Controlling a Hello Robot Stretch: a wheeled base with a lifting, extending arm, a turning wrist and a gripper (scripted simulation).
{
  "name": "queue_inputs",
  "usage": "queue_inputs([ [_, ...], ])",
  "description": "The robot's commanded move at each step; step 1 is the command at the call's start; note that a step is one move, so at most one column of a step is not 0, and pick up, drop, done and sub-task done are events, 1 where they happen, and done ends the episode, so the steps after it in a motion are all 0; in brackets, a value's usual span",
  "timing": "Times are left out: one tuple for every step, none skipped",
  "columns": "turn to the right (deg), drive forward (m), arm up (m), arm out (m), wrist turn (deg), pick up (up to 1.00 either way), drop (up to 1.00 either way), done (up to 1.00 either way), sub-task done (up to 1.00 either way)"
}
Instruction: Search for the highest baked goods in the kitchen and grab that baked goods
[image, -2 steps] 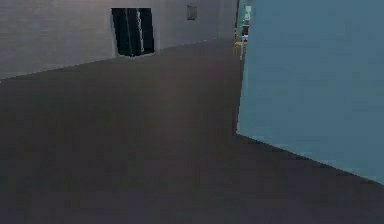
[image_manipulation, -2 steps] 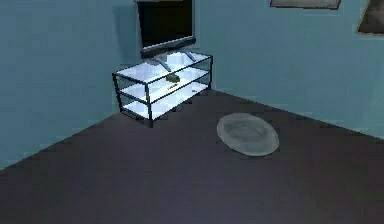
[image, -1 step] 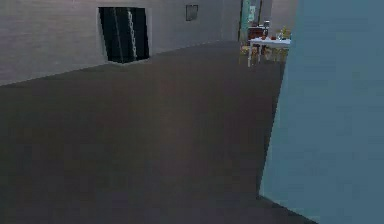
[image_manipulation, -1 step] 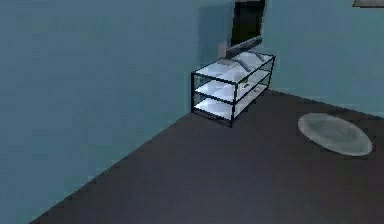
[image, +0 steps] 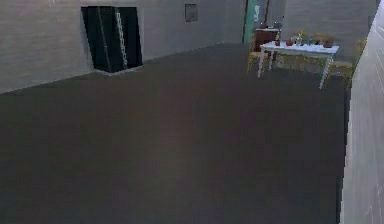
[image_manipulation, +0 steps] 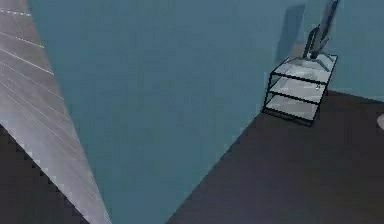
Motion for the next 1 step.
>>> queue_inputs([
  [0.0, 0.5, 0.0, 0.0, 0.0, 0.0, 0.0, 0.0, 0.0],
])
